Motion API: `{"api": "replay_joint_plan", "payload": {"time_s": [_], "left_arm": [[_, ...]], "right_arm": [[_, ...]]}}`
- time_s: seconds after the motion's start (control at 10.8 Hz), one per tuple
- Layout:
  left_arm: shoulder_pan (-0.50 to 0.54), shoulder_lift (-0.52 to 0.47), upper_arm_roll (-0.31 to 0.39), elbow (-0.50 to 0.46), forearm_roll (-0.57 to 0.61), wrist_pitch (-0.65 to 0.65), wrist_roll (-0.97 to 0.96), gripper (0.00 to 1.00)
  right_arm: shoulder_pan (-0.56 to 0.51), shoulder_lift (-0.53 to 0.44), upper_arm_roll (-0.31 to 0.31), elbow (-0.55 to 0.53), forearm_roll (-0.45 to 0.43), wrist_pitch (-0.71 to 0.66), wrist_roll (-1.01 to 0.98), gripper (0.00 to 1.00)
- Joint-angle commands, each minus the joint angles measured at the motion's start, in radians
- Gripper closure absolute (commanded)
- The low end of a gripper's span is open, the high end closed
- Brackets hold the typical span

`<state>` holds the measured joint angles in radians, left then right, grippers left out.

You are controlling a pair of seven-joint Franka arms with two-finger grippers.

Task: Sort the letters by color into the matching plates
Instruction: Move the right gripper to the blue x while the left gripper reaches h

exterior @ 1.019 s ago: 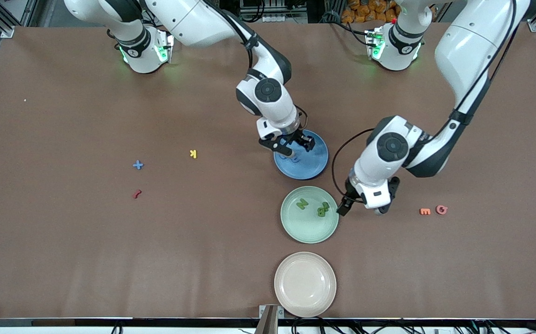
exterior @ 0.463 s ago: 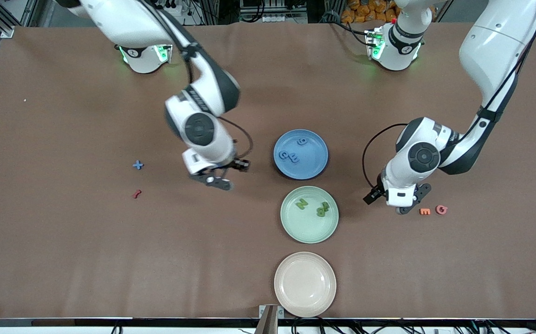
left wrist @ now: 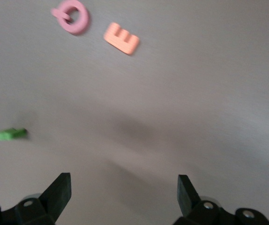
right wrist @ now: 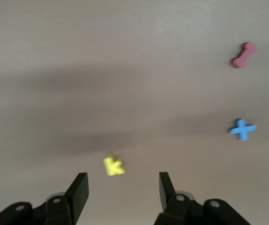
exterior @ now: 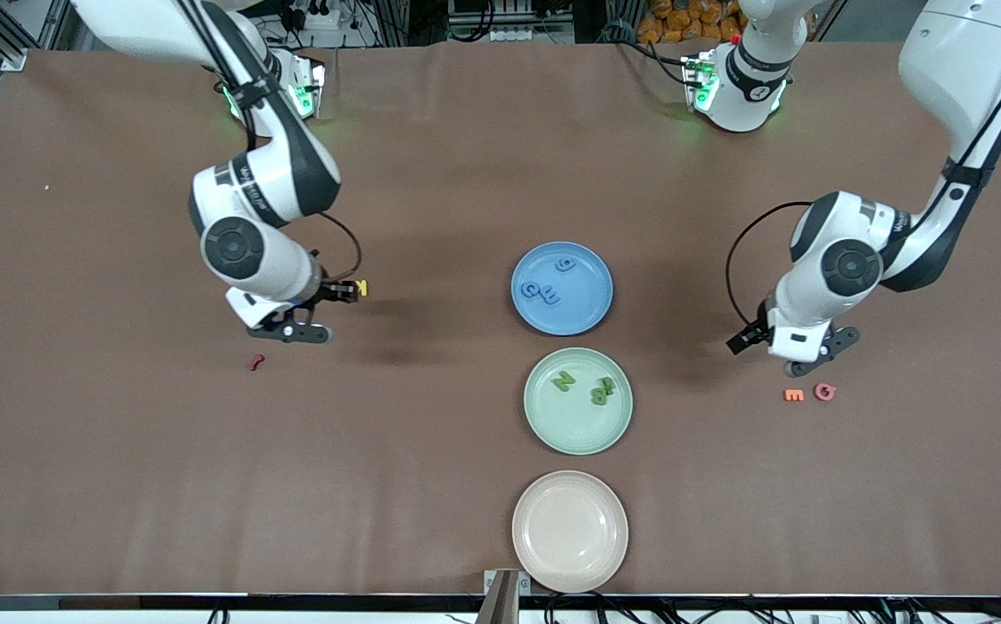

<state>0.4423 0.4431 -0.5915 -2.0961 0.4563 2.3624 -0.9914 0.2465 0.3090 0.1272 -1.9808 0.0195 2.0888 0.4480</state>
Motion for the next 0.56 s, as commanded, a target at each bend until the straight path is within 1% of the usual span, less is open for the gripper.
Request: {"api": "replay_joint_plan", "payload": {"time_s": [0.0,0.09,0.19,0.28,0.37,0.46], "left_arm": [[0.158,-0.095,-0.013,-0.177,0.112,0.163,0.073,0.00],[0.214,-0.093,-0.013,-0.203,0.172,0.205,0.073,0.00],[0.286,-0.087,-0.013,-0.225,0.238,0.251,0.076,0.00],[0.344,-0.078,-0.013,-0.242,0.271,0.300,0.086,0.00],[0.370,-0.064,-0.011,-0.243,0.272,0.320,0.089,0.00],[0.374,-0.054,-0.008,-0.242,0.274,0.320,0.091,0.00]], "right_arm": [[-0.168,-0.090,0.015,-0.240,-0.114,0.186,-0.312,0.26],[-0.214,-0.085,0.015,-0.280,-0.127,0.251,-0.422,0.25],[-0.235,-0.084,0.014,-0.312,-0.131,0.308,-0.490,0.24],[-0.254,-0.080,0.014,-0.325,-0.135,0.336,-0.562,0.23],[-0.274,-0.079,0.015,-0.329,-0.151,0.353,-0.627,0.23],[-0.283,-0.074,0.014,-0.337,-0.185,0.382,-0.673,0.23]]}}
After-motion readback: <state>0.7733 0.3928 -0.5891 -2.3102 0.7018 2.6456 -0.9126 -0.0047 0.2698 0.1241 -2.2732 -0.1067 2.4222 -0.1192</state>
